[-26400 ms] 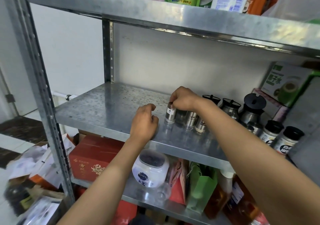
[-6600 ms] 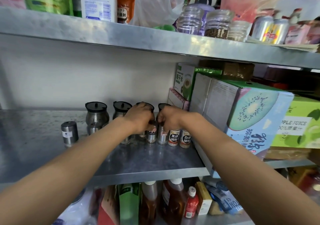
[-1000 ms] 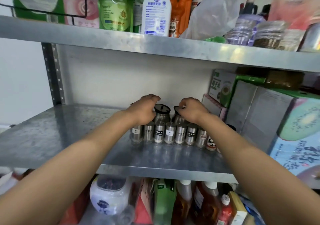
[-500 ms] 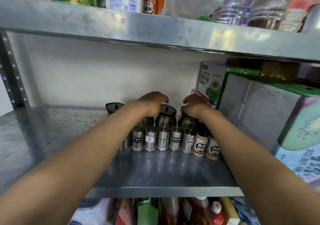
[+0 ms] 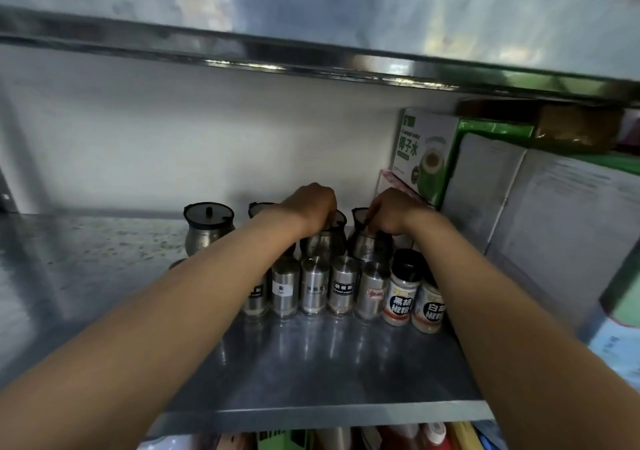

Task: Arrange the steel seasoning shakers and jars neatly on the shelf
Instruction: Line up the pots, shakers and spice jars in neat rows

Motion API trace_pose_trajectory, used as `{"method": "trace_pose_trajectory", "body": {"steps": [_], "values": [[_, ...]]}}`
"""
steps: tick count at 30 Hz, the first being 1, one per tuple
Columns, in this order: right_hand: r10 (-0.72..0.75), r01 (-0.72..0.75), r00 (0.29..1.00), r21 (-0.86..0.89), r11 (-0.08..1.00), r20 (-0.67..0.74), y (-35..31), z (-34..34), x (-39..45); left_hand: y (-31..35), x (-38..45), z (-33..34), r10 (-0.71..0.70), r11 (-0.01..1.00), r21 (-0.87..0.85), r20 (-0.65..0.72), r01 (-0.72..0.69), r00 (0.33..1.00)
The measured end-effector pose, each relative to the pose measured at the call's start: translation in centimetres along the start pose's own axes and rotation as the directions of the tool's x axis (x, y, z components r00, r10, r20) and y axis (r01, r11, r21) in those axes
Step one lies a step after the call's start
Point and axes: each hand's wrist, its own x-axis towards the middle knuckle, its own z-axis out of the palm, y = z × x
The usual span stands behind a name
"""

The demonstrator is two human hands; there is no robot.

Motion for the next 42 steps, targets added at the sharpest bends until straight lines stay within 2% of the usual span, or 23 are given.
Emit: {"method": "trace_pose_trajectory", "body": {"steps": [8, 12, 14, 17, 20, 25, 32, 38, 42], "values": [[0.039, -0.040, 0.999, 0.104, 0.994, 0.010, -0.5, -0.3, -0.3, -0.9, -0.2, -0.8, 0.013, 0.998, -0.057, 0.041, -0.011, 0.999], [0.073, -0.053, 0.991, 0.178, 0.983, -0.109, -1.8, -0.8, -0.5, -3.0, -1.1, -3.1, 0.006, 0.996, -0.085, -0.015, -0.007, 1.000], [0.004, 0.020, 0.992, 0.191, 0.981, -0.127, -3.0, -1.0, -0.7, -4.4, -1.8, -4.1, -0.018, 0.999, -0.031, 0.035, 0.019, 0.999], [-0.155, 0.162, 0.987, 0.196, 0.967, -0.052, -5.2, -0.5, -0.8, -6.3, -3.1, -4.6, -0.064, 0.997, 0.053, 0.126, 0.058, 0.990], [-0.234, 0.231, 0.972, 0.137, 0.963, 0.007, -6.2, 0.5, -0.7, -7.8, -4.0, -3.9, -0.072, 0.996, 0.055, 0.164, 0.063, 0.984], [-0.280, 0.273, 0.959, 0.133, 0.953, 0.033, -6.3, 1.7, 0.0, -8.6, -3.8, -2.7, -0.046, 0.999, 0.028, 0.086, 0.044, 0.995], [-0.251, 0.245, 0.968, 0.171, 0.954, 0.018, -6.4, 1.9, 0.2, -8.8, -2.9, -2.0, -0.047, 0.999, -0.005, 0.040, 0.047, 0.998], [-0.177, 0.164, 0.983, 0.242, 0.956, 0.036, -7.0, 1.3, 0.3, -8.6, -3.8, -3.0, -0.024, 0.998, -0.053, 0.088, 0.029, 0.996], [-0.178, 0.178, 0.984, 0.260, 0.949, -0.024, -8.6, 0.6, 0.0, -9.5, -5.5, -5.1, -0.071, 0.994, -0.087, -0.003, 0.070, 0.997]]}}
